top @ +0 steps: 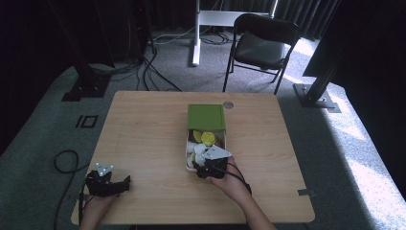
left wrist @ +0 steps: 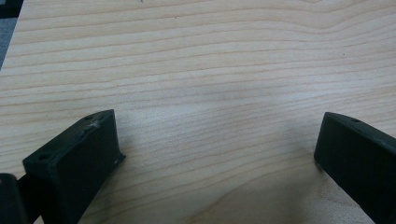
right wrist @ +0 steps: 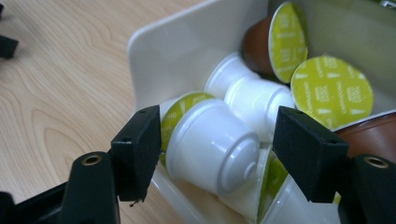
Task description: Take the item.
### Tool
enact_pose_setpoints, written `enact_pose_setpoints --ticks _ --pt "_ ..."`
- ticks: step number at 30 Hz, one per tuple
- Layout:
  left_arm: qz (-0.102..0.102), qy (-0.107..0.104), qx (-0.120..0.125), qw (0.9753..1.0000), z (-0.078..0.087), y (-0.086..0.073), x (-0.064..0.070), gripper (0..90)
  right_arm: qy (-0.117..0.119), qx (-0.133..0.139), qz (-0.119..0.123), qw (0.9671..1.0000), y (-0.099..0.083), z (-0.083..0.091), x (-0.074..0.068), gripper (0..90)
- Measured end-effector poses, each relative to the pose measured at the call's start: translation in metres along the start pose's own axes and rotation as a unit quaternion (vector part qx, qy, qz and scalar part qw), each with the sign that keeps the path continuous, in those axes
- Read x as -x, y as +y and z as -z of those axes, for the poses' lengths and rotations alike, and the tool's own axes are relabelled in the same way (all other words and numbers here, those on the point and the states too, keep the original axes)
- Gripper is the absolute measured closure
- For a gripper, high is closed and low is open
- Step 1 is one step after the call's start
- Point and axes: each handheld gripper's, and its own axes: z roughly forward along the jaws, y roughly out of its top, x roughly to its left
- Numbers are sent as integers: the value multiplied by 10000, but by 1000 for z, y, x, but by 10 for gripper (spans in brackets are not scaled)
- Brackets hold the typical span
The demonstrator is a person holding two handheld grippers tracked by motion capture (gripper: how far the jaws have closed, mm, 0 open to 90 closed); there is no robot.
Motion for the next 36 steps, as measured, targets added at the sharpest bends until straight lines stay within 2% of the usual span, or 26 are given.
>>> enact_pose_setpoints --ticks 2,7,21,24,36 --pt "2 0 0 10000 0 0 0 10 -77 -69 7 9999 -2 -2 0 356" --pt "-1 0 -3 10000 0 0 0 10 3 -185 -98 9998 -6 -6 1 365" --pt "1 1 1 10000 0 0 0 10 116 -193 -53 9997 -5 -6 2 395" --pt "3 1 1 10000 0 0 0 10 145 -153 -16 9998 -4 -3 2 395" --pt "2 1 1 10000 0 0 0 10 265 149 -142 9994 9 15 12 395"
